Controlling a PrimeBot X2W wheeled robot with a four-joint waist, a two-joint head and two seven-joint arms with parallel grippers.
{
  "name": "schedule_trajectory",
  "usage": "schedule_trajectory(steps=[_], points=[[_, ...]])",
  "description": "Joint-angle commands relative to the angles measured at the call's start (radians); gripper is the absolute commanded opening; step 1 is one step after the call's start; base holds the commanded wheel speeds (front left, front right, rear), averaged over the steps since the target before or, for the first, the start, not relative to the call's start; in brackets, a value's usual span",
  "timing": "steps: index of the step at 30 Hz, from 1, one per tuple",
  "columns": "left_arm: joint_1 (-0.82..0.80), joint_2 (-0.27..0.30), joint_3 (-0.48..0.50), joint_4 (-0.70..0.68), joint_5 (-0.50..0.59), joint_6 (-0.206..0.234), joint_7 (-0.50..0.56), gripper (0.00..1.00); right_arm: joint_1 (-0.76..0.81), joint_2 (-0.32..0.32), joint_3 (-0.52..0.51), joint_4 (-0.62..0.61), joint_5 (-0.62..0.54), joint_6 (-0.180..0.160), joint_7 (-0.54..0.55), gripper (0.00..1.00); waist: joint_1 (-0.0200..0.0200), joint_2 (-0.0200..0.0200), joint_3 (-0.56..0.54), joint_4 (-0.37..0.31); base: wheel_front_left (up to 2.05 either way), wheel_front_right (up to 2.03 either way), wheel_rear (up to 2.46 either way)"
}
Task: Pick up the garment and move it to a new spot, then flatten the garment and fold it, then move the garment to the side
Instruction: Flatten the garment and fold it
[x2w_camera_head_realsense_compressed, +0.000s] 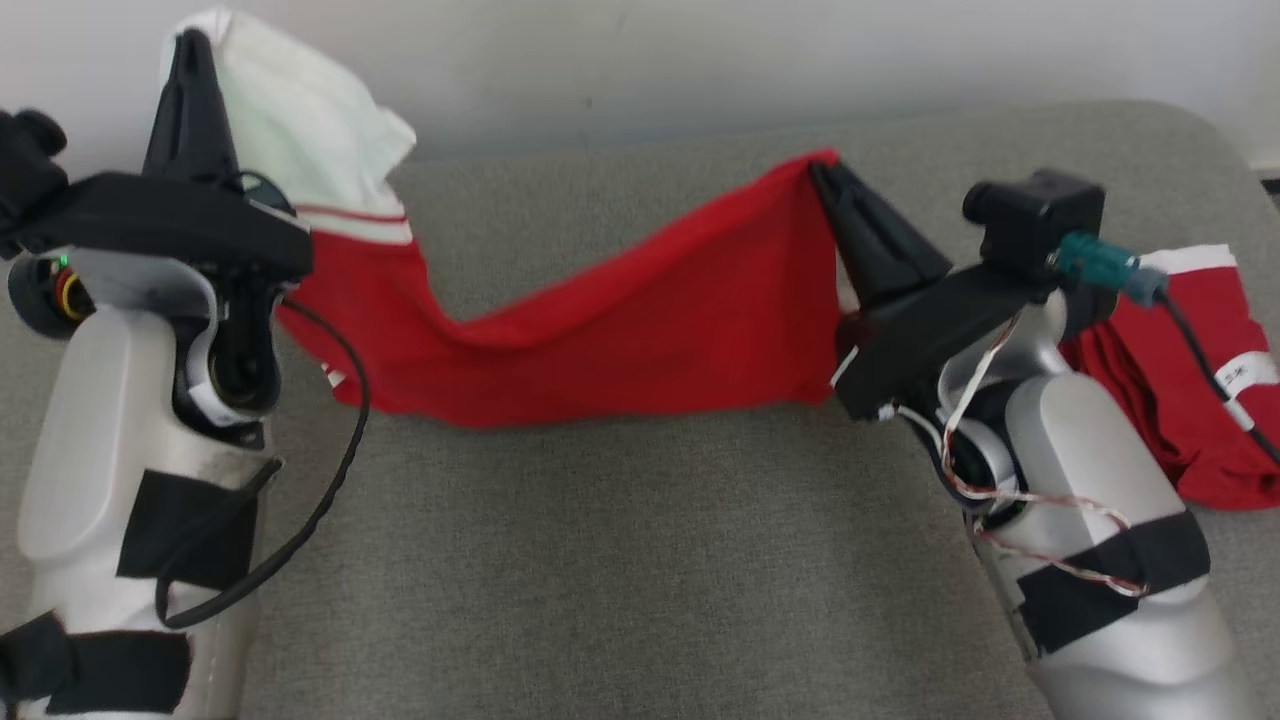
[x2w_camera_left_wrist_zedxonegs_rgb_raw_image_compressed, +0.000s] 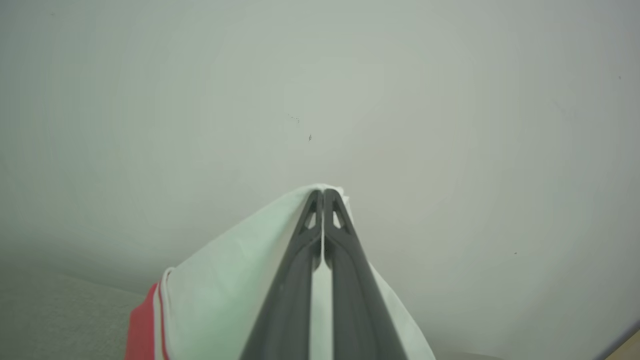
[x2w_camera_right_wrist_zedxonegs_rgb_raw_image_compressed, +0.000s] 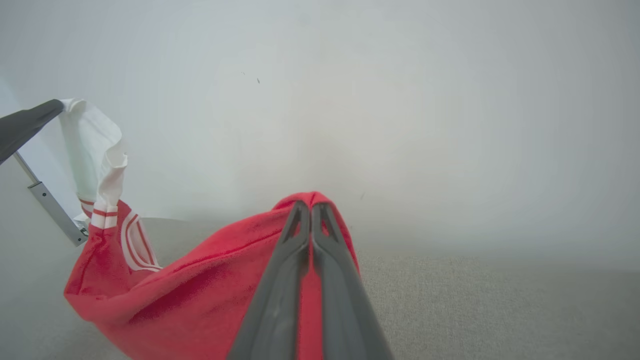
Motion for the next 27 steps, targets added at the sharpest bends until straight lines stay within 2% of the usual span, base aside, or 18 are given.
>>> schedule_trajectory(steps=[1, 8, 11, 13, 16, 20, 21, 27], points=[[-0.016, -0.024, 0.004, -0.003, -0.002, 0.006, -0.02, 0.0, -0.008, 0.004, -0.004, 0.023, 0.019, 0.0, -0.014, 0.0, -0.0003, -0.0001, 0.107, 0.007, 0.0, 0.0, 0.0], [-0.141, -0.08, 0.0, 0.055, -0.026, 0.008, -0.07, 0.0, -0.218, -0.001, 0.006, 0.193, 0.065, 0.0, -0.002, 0.0, -0.0003, -0.0001, 0.137, 0.031, 0.0, 0.0, 0.0], [-0.221, -0.079, 0.021, 0.098, -0.052, 0.007, -0.068, 0.0, -0.344, 0.013, -0.001, 0.283, 0.102, 0.0, -0.012, 0.0, -0.0003, -0.0001, 0.161, 0.034, 0.0, 0.0, 0.0], [-0.29, -0.066, 0.025, 0.112, -0.059, -0.009, -0.058, 0.0, -0.434, 0.022, -0.017, 0.343, 0.111, 0.0, -0.031, 0.0, -0.0003, -0.0001, 0.179, 0.036, 0.0, 0.0, 0.0], [-0.399, -0.034, 0.012, 0.12, -0.043, -0.032, -0.041, 0.0, -0.568, 0.024, -0.052, 0.426, 0.099, 0.0, -0.086, 0.0, -0.0003, -0.0001, 0.2, 0.043, 0.0, 0.0, 0.0], [-0.562, 0.004, -0.015, 0.121, -0.001, -0.065, -0.05, 0.0, -0.725, 0.031, -0.152, 0.539, 0.082, 0.0, -0.195, 0.0, -0.0003, -0.0001, 0.211, 0.053, 0.0, 0.0, 0.0], [-0.562, 0.004, -0.015, 0.121, -0.001, -0.065, -0.05, 0.0, -0.725, 0.031, -0.152, 0.539, 0.082, 0.0, -0.195, 0.0, -0.0003, -0.0001, 0.211, 0.053, 0.0, 0.0, 0.0], [-0.763, -0.029, -0.039, 0.067, -0.019, -0.121, -0.129, 0.0, -0.911, 0.022, -0.29, 0.651, -0.015, 0.0, -0.374, 0.0, -0.0003, -0.0001, 0.203, 0.055, 0.0, 0.0, 0.0]])
